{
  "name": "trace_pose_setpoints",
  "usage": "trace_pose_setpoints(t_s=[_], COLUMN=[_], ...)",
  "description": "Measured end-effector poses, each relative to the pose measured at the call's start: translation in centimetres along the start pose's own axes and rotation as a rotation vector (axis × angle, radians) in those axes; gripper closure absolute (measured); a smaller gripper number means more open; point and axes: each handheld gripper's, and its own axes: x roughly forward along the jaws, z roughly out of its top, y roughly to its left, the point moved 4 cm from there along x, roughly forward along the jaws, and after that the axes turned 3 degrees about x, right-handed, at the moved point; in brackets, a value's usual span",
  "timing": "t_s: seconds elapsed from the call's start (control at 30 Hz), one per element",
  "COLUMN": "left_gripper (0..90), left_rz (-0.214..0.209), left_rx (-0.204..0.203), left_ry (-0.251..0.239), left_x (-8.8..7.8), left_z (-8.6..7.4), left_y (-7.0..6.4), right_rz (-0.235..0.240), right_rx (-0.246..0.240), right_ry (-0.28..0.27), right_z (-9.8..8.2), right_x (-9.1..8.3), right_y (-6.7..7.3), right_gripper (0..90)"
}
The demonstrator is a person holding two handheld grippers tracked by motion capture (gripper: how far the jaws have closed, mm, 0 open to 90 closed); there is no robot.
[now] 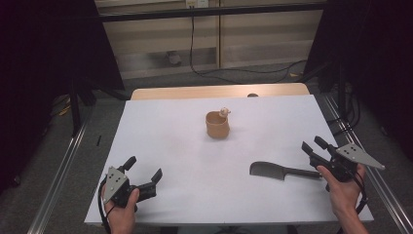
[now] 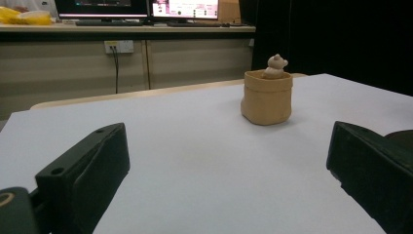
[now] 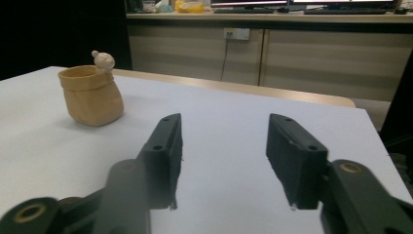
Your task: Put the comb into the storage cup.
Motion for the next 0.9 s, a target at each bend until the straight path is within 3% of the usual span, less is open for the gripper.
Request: trace_pose_setpoints(t_s=[0.07,0.2,0.23,0.33,0.47,0.6,0.77,0.9], left_gripper=[2.1,2.1,2.1,2.1,2.1,2.1,2.1,2.1], left_rz=[0.001,0.011,0.005,0.009,-0.004,0.000,0.017,0.015], left_rx=[-0.001,0.010,0.010,0.013,-0.020,-0.020,-0.007,-0.002], left_ry=[0.001,0.001,0.000,0.001,0.012,0.024,0.006,0.017], left_x=[0.0,0.0,0.0,0.0,0.0,0.1,0.2,0.4], left_z=[0.0,0.1,0.1,0.1,-0.1,-0.3,-0.1,-0.2], left_y=[0.0,0.2,0.2,0.2,0.2,0.2,0.4,0.4], right_rz=[0.010,0.015,0.027,0.038,0.065,0.097,0.119,0.116], right_rx=[-0.002,0.022,0.030,0.020,0.047,0.057,0.083,0.068], right_ry=[0.008,0.034,0.038,0.048,0.054,0.083,0.131,0.204], right_z=[0.0,0.0,-0.1,0.0,0.3,0.4,0.7,1.6], right_x=[0.0,0.0,-0.1,-0.2,-0.2,-0.2,-0.3,-0.3], right_y=[0.0,-0.2,-0.2,-0.2,-0.1,-0.1,0.1,-0.3], right_gripper=[58.6,61.0,68.2,75.8,81.4,89.7,90.0,90.0])
